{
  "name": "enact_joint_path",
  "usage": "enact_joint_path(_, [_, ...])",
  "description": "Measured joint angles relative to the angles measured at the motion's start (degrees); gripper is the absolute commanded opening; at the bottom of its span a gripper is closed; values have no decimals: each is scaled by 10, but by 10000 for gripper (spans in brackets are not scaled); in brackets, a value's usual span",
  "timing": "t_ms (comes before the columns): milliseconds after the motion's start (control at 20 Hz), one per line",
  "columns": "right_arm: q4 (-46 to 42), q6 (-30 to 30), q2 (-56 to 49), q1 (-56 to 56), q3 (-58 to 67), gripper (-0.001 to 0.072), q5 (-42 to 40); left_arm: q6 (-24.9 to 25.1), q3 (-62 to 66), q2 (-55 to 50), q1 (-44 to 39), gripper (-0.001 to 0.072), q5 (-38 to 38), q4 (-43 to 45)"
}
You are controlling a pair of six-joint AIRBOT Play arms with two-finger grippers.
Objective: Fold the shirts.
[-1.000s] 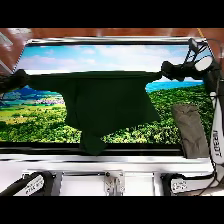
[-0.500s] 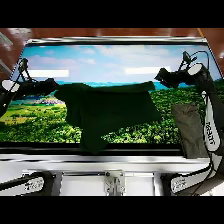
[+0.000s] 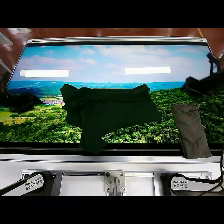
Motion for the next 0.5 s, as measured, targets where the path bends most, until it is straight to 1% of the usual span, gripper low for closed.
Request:
enact_joint_path(50, [5, -2, 3, -13, -21, 527, 16, 5, -43, 9, 3, 593, -14, -10])
enact_joint_path(150, [32, -6, 7, -31, -69, 527, 28, 19, -130, 19, -4, 589, -17, -40])
enact_joint_path(350, [81, -14, 10, -26, -143, 527, 2, 31, -269, 28, -65, 588, 42, -95])
enact_joint_path(500, [94, -16, 11, -9, -163, 527, -30, 27, -322, 25, -128, 588, 95, -125])
